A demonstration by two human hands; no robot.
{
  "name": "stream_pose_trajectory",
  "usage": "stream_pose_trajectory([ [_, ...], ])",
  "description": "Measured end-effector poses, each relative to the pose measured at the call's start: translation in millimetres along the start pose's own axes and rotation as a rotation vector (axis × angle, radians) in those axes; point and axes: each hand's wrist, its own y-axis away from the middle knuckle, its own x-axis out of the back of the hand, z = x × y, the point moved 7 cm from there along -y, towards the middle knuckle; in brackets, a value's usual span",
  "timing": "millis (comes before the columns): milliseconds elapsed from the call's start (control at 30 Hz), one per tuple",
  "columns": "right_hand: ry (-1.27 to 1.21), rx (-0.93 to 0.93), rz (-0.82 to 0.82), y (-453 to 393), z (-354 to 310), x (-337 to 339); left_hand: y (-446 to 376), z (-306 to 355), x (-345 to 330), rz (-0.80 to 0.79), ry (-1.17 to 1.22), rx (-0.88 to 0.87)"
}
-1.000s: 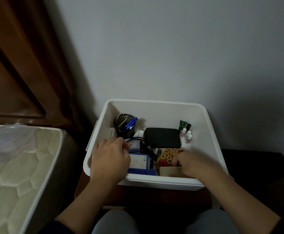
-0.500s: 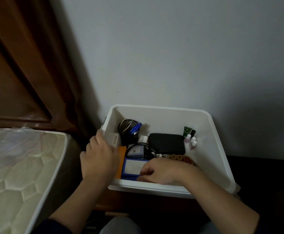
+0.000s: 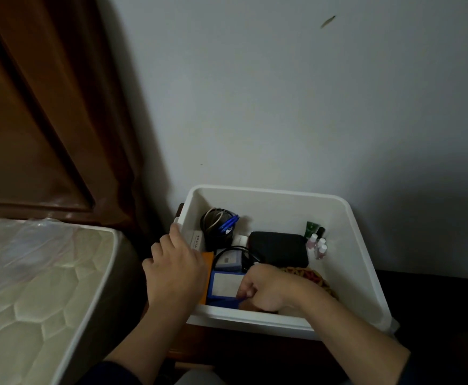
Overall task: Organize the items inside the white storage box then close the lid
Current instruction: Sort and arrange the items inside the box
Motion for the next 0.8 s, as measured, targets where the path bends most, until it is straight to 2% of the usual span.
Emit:
stream_pose_trajectory([
  [133,-0.158,-0.007,0.117,21,15,45,0,-1,1,-0.014,0.023,0.002],
  [333,-0.406,-0.213,0.31,45,48,117,0,-2,0,-0.013,0.004,0.0],
  [433,-0.4,-0.313,0.344,40,60,127,-1,-3,-1,-0.007,0.021,0.003],
  [533,-0.469,-0.315,0.332,33,63,117,-1,-2,-2,0.002,0.012,0.006],
  [733,-1.33,-0.169,0.114,24,60,79,-2,-3,-3,-0.006,-0.007,0.005],
  [800,-1.497,-0.081,0.05,24,56,74,-2,-3,-3,-0.011,0.007,0.009],
])
